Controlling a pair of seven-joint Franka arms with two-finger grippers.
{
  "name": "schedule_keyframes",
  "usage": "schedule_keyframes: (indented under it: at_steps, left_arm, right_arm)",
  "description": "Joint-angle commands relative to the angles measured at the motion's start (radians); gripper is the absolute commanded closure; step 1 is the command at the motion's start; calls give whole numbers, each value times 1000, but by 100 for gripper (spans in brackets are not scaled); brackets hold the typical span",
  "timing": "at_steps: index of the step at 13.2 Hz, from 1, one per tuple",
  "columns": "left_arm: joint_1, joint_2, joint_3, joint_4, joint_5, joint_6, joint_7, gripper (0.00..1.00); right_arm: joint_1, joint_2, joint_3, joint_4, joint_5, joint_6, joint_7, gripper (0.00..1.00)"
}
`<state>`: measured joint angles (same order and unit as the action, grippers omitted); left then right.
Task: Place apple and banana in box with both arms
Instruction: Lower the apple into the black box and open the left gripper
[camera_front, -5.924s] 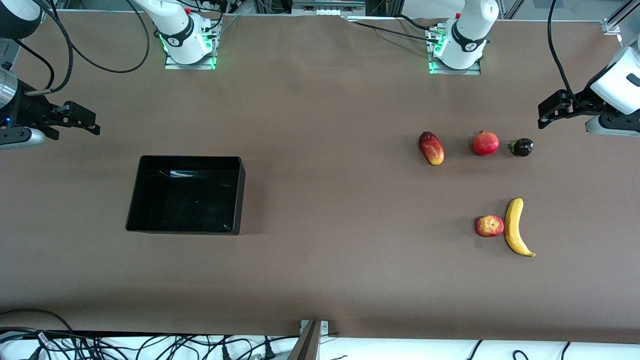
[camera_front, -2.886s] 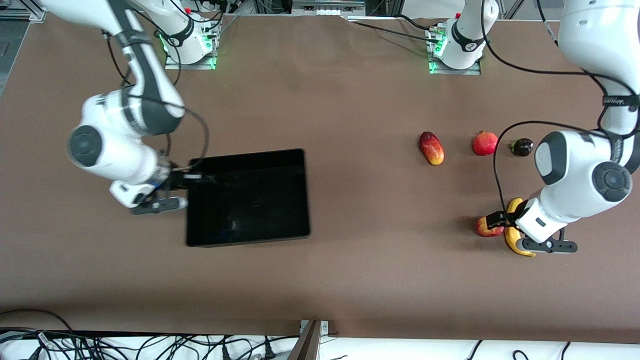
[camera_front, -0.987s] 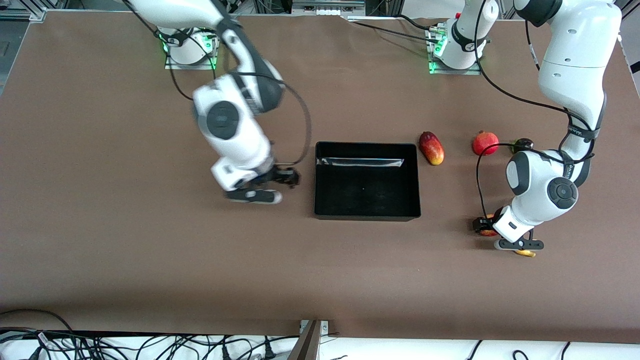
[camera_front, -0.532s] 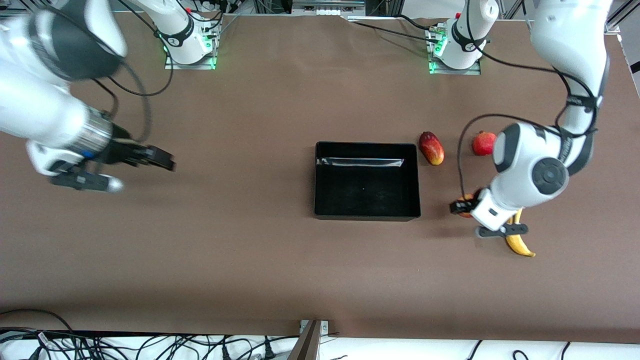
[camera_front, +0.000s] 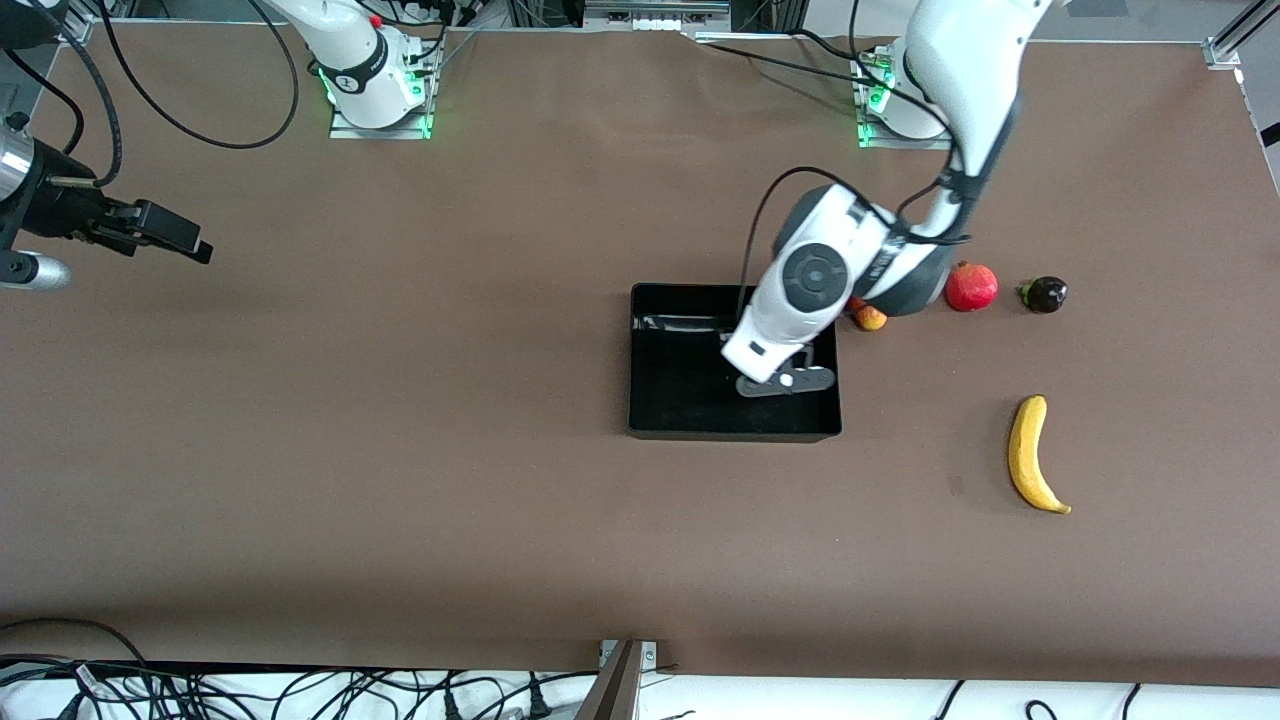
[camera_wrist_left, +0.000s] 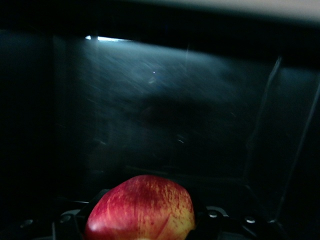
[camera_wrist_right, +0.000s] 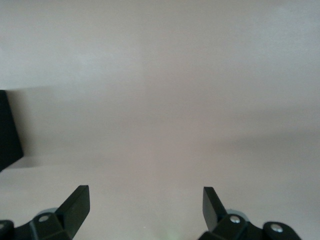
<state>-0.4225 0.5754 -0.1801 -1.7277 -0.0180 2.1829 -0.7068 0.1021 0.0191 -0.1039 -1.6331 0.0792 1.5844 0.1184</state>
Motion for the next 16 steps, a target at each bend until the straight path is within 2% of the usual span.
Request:
schedule_keyframes:
  at_steps: [1,5,6,7,8,9,11,12,14,16]
  left_arm:
    - [-71,67,-4,8,-10,82,-80,100]
    - [-117,159,-38,7,4,179,-123,100]
    - [-119,176,-38,7,38,195,-131,100]
    - [-119,190,-38,7,67,208,-134,88]
    - [-116,192,-38,7,72,209,-138,72]
    - [-114,192,-38,8,72,209,-152,1]
    - [-110,158,-38,11,72,152,-221,0]
    - [-96,124,-38,37,72,53,-230,0]
    - [-4,54,-47,133,70,-201,-215,0]
    - [114,-1,-51,216,58,-374,-99,0]
  right_arm:
    - [-27,-25,39,-25,-35,12,-14,0]
    - [-25,-2,38,-18,-33,34,-13,0]
    - [-24,5,38,-4,-33,34,-11,0]
    - [-22,10,38,1,-29,32,0,0]
    - [-18,18,38,5,-33,32,-11,0]
    - [-16,27,38,19,-36,25,-13,0]
    - [-24,28,35,22,-26,28,-14,0]
    - [-18,28,36,24,-38,32,-7,0]
    - [-19,28,35,24,-36,28,-11,0]
    - [-18,28,36,24,-36,25,-11,0]
